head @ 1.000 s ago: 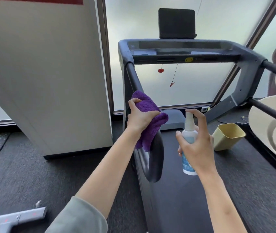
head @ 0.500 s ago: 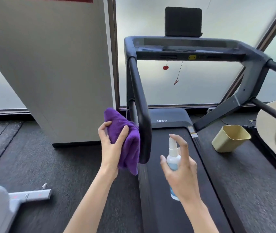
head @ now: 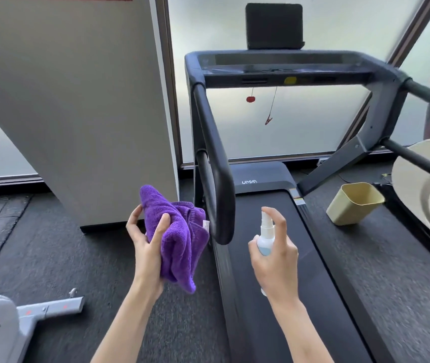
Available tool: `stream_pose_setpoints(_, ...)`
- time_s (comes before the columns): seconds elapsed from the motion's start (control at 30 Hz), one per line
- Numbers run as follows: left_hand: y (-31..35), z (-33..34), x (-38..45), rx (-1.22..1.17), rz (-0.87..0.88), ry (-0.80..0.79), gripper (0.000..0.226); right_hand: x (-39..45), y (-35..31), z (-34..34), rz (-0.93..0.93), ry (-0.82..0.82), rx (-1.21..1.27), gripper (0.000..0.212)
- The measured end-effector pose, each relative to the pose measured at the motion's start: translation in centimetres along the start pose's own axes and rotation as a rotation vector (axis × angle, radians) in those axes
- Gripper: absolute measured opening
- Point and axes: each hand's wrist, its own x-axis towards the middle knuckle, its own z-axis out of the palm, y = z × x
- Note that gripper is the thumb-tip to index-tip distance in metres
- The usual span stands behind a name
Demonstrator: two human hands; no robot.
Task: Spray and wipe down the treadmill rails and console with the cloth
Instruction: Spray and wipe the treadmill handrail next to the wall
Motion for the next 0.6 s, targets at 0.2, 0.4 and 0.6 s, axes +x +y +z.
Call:
stream_pose_setpoints(0.2, 0.3, 2.8, 0.4, 0.08, 0.099, 0.026, 0.075, 0.1, -0.2, -0.1, -0.024, 0.065, -0.011, 0.066)
stream_pose_setpoints(0.4, 0.0, 9.7, 2.4, 0.363, 0.244, -0.061, 0.087, 0.4, 0.1, -0.4, -0.018, 0.096, -0.019, 0.064)
stream_pose_setpoints(0.6, -2.8, 12.2, 1.5, 0.666, 0.444, 0.055, 0.089, 0.7, 1.6, -0.6, -0.005, 0.105, -0.022, 0.066)
